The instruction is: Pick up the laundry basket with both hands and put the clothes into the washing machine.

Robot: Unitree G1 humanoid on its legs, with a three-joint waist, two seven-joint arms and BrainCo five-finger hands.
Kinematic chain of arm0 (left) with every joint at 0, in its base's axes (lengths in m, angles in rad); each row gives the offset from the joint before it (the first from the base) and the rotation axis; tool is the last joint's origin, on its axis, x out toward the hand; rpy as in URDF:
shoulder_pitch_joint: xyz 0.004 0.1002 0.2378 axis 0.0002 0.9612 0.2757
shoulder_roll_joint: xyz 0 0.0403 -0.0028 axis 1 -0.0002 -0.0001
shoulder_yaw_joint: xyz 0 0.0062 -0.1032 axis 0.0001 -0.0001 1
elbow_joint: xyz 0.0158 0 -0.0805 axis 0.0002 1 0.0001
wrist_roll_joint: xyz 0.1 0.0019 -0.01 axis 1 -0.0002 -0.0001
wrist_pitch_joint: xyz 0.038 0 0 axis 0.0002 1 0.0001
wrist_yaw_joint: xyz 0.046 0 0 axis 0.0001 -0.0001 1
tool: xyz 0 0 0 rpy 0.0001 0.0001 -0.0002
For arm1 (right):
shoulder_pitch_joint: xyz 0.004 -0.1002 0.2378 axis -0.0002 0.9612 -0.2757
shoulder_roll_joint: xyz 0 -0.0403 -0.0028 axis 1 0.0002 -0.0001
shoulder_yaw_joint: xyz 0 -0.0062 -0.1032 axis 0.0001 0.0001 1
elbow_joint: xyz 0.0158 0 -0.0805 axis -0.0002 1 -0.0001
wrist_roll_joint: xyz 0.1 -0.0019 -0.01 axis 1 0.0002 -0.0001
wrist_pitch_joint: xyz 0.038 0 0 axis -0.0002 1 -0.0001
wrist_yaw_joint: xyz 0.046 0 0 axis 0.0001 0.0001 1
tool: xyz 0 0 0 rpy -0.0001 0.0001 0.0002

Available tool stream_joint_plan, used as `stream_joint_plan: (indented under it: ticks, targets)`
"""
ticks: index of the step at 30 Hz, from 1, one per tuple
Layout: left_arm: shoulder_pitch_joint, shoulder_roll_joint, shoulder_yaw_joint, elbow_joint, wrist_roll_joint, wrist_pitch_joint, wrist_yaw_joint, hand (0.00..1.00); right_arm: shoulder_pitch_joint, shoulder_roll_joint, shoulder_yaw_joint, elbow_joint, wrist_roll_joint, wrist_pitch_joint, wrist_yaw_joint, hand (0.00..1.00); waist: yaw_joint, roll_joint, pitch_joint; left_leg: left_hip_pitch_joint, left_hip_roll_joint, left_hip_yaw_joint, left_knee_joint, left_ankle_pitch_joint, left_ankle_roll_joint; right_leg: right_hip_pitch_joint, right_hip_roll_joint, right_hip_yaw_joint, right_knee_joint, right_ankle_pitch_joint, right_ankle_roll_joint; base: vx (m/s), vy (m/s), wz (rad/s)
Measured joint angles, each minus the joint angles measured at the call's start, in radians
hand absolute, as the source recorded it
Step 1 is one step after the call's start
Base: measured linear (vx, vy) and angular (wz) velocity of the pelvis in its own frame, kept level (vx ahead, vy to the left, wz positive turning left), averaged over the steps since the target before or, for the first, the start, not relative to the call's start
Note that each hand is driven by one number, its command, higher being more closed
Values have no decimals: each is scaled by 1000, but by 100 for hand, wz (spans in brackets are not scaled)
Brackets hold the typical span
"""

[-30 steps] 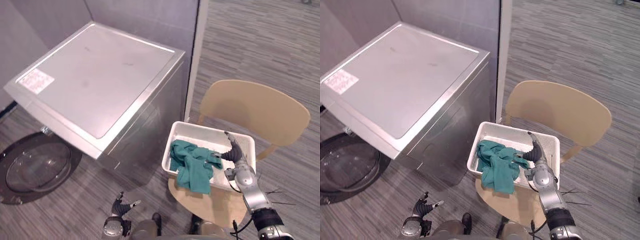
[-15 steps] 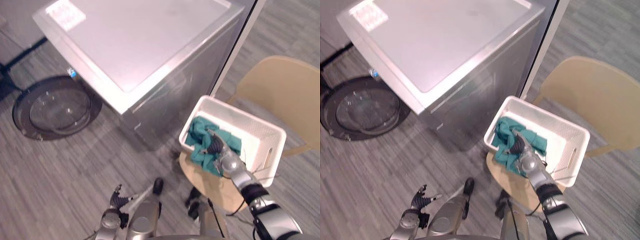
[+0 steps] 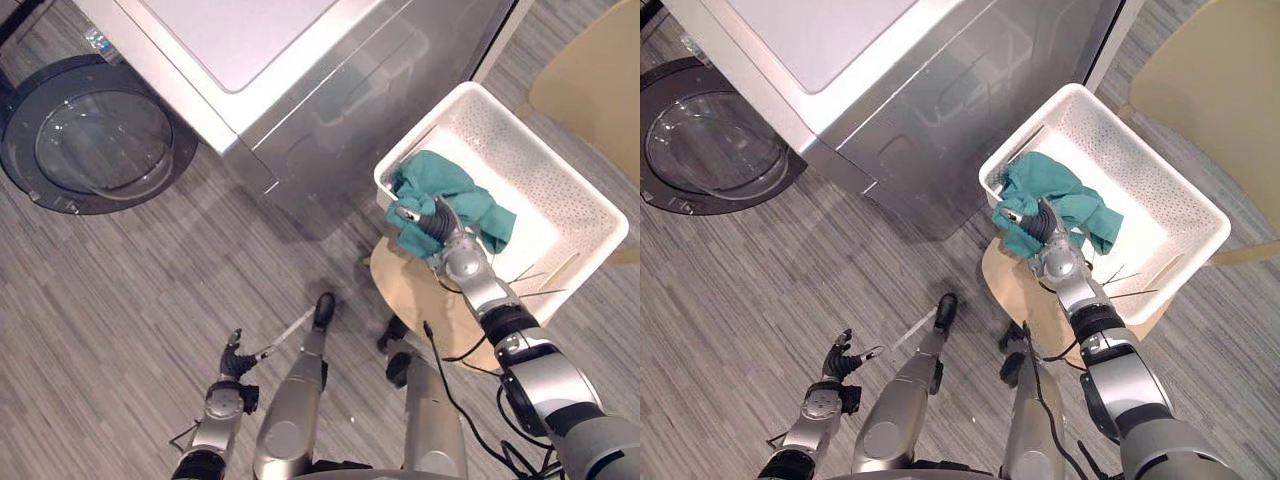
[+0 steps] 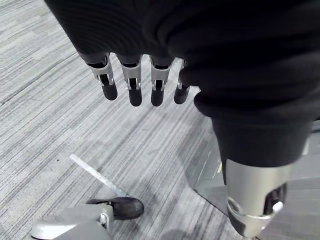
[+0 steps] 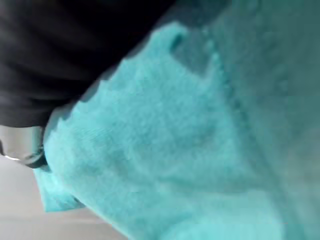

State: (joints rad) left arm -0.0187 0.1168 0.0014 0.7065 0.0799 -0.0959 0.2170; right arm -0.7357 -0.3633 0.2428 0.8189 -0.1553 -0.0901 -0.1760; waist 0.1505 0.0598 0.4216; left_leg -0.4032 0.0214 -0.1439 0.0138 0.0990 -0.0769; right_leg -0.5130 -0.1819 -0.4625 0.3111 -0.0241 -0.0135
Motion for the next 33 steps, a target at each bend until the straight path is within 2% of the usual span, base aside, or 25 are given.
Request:
stream_joint_plan:
  ticks: [7,11,16,18,21,22,25,26,33]
  targets:
    - [-2,-16,1,-20,0,1,1,0,77,50,-73,-132,77,-1,-20,100,4,-12,10,24,-11,6,-4,20,6,22,-5,16,-5,5,-17,88,-10,-1]
    - [-1,-16,2,-29,1,3,0,0,139,70,-95,-195,77,15,-22,100,4,-13,10,56,-17,9,-5,19,6,63,-1,27,-38,14,-3,55,10,-6]
    - [-1,-16,4,-29,3,9,0,0,229,116,-156,-318,88,20,-23,100,-3,-14,11,90,-13,19,-15,6,25,99,12,40,-72,32,6,2,1,-10]
    - [1,-15,7,-29,3,14,0,0,241,143,-199,-341,151,20,-45,100,-7,-18,9,102,-13,30,-17,4,26,110,16,52,-83,37,10,-32,-7,-15]
    - [1,-13,9,-26,7,19,-1,0,245,141,-236,-373,188,20,-66,100,-22,-23,8,109,-4,39,-32,5,27,122,33,56,-124,62,10,-41,-21,-13]
    - [1,-13,9,-15,10,23,-2,0,248,140,-236,-373,193,20,-66,0,-27,-26,7,118,-1,39,-38,5,27,133,40,59,-140,68,14,-27,-35,-14]
    - [6,-12,9,-4,11,28,-5,0,276,140,-235,-385,193,20,-65,0,-31,-40,-1,137,4,56,-44,4,27,146,51,74,-157,78,4,-2,-38,-19]
    - [6,-11,9,-4,13,28,-7,0,287,140,-235,-398,193,20,-65,100,-31,-45,-3,138,9,60,-47,4,27,149,58,77,-168,82,5,12,-52,-11]
    - [7,-10,7,27,13,34,-20,0,299,140,-233,-410,182,21,-65,100,-37,-67,-22,149,13,59,-46,5,26,173,70,74,-195,91,4,21,-31,0]
